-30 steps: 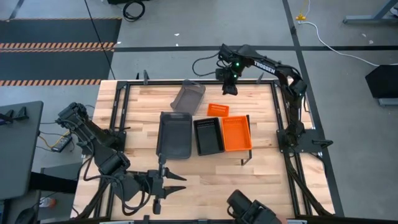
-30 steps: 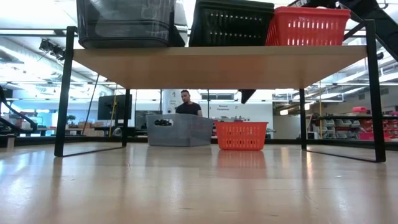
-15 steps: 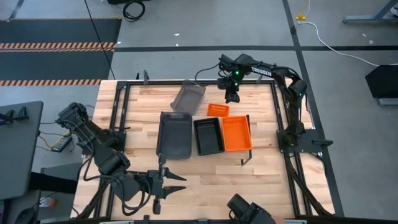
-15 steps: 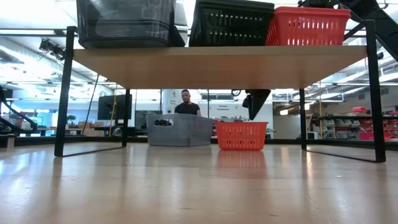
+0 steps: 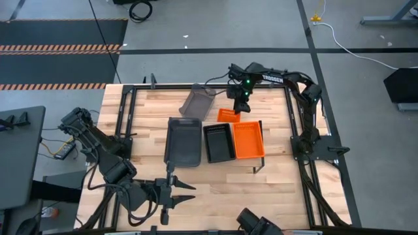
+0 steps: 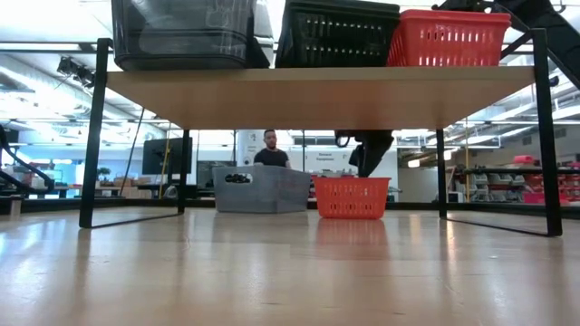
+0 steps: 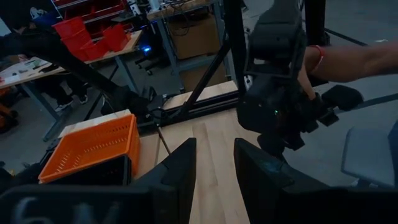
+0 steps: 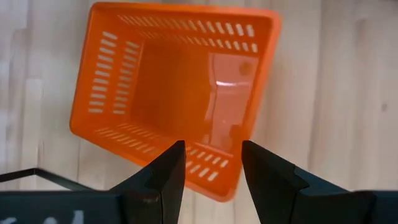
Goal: Stack baskets on shelf by color
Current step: Stack the orange bin on top of the orange bins on the shelf
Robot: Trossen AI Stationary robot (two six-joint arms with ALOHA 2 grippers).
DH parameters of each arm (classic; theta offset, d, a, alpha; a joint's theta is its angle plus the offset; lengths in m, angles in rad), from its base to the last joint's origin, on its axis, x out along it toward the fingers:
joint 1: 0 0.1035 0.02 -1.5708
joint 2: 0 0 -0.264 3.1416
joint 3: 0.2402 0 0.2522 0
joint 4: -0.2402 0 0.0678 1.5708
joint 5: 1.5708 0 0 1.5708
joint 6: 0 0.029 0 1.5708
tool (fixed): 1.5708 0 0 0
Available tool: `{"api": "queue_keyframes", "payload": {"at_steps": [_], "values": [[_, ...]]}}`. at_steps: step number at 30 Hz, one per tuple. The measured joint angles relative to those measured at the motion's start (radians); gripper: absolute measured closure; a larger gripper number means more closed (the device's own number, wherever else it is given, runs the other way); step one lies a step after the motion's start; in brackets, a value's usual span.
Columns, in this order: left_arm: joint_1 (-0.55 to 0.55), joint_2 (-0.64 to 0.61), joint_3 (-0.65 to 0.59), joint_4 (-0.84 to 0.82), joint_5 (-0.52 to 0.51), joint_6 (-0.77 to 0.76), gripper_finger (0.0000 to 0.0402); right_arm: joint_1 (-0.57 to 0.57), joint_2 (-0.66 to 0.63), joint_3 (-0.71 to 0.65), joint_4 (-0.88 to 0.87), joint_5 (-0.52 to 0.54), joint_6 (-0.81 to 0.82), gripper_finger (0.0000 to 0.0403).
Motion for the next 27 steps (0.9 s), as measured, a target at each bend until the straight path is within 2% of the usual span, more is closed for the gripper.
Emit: {"api": "queue_keyframes", "payload": {"at_steps": [12, 23, 27], "values": [[0.000, 0.000, 0.000, 0.000, 0.000, 0.000, 0.0285, 0.063, 0.000, -0.053, 0.064, 0.006, 0.003, 0.0239], [0.042, 0.000, 0.001, 0.066, 0.013, 0.023, 0.0285, 0.056, 0.000, -0.053, 0.065, 0.142, 0.055, 0.0239], [0.102, 0.000, 0.001, 0.068, -0.059, -0.097, 0.0285, 0.049, 0.000, -0.053, 0.066, 0.147, 0.061, 0.0239]]}}
